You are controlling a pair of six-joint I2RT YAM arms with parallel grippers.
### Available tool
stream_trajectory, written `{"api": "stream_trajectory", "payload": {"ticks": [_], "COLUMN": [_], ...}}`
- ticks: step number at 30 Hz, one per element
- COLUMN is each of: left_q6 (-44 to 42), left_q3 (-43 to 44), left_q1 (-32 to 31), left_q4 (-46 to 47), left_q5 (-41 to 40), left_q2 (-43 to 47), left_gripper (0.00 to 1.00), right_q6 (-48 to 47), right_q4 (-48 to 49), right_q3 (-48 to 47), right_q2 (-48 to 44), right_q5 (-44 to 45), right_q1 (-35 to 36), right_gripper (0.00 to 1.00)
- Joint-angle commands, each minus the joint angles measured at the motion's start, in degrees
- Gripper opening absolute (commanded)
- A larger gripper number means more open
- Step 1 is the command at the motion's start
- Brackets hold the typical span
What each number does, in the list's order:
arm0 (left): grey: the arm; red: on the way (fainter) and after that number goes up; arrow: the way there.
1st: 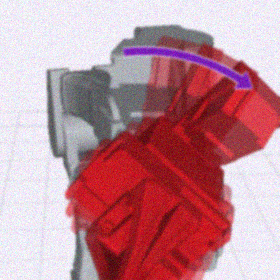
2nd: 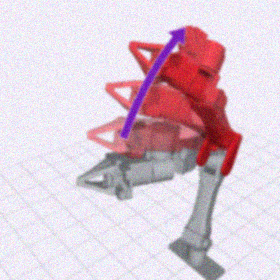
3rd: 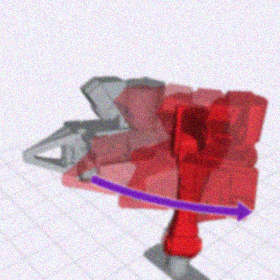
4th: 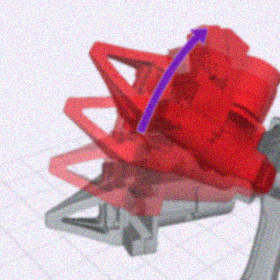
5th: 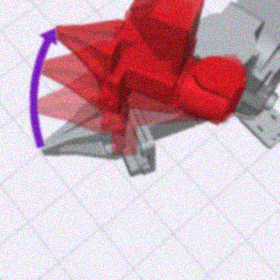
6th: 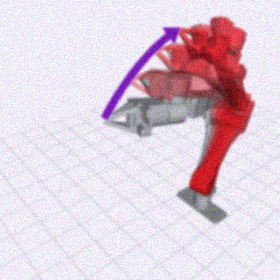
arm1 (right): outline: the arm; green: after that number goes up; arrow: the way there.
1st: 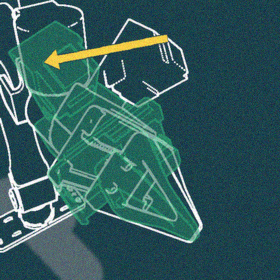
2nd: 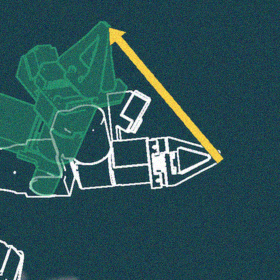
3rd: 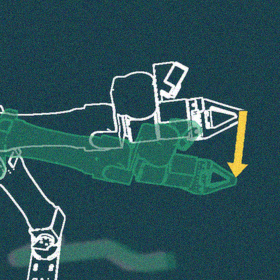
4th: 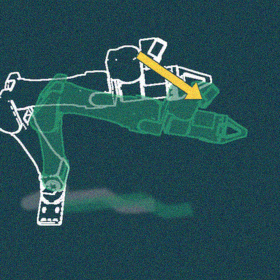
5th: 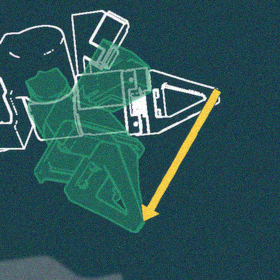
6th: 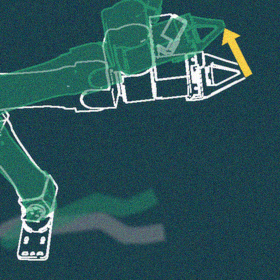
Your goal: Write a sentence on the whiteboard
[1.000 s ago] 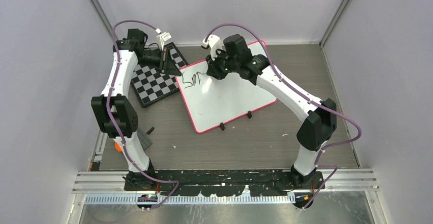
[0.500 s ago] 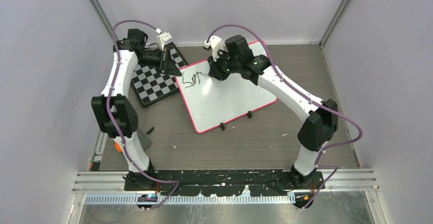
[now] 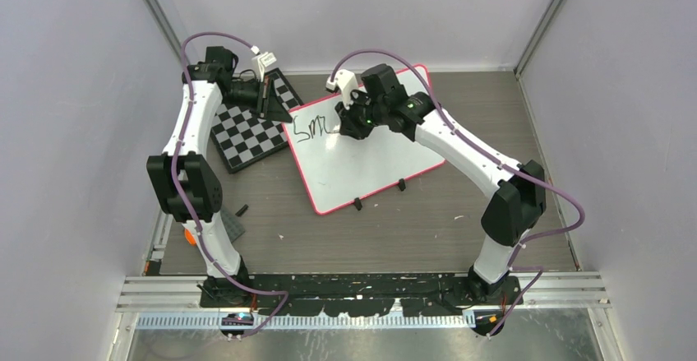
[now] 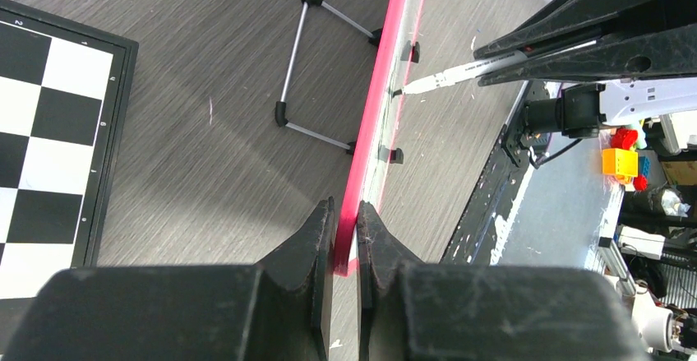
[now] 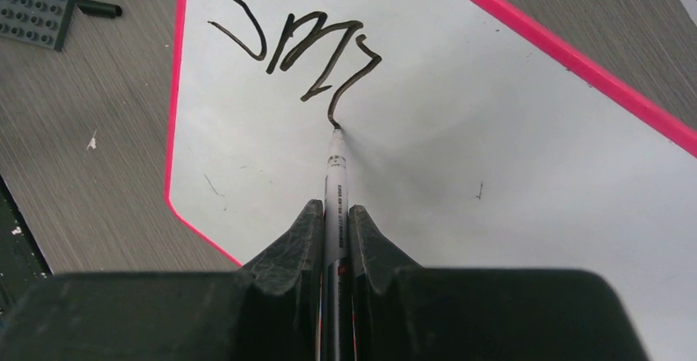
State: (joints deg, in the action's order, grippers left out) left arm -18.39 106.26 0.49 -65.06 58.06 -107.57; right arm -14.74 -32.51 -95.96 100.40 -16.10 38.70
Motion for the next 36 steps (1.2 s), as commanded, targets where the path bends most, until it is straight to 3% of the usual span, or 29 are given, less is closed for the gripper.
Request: {"api": "stream_trajectory", "payload": {"ticks": [1, 8, 18, 36], "left_q6": [-0.5, -0.8, -0.6, -0.8], "left_q3": [0.0, -0.4, -0.7, -1.1], "left_q1": [-2.5, -2.7, -3.1, -3.1], "left_q4": [-0.3, -0.4, 0.3, 0.1], "left_q5": [-1.6, -1.5, -1.6, -2.0], "left_q2": [-0.9, -1.1, -0.6, -0.6], "left_gripper": [0.0, 0.0, 0.0, 0.0], "right_q6": [-1.6, 3.0, 3.3, 1.9], "right_q4": [-1.3, 2.5, 3.8, 2.5], "right_q3": [-4.8, -7.4, -11.6, -9.7], "right_q2": [-1.9, -2.6, 1.8, 1.7], "right_q5": [2.0, -2.3, -0.1, 1.8], "right_q1": [-1.3, -1.3, -0.7, -0.2], "right_gripper": [0.0, 0.0, 0.0, 0.0]}}
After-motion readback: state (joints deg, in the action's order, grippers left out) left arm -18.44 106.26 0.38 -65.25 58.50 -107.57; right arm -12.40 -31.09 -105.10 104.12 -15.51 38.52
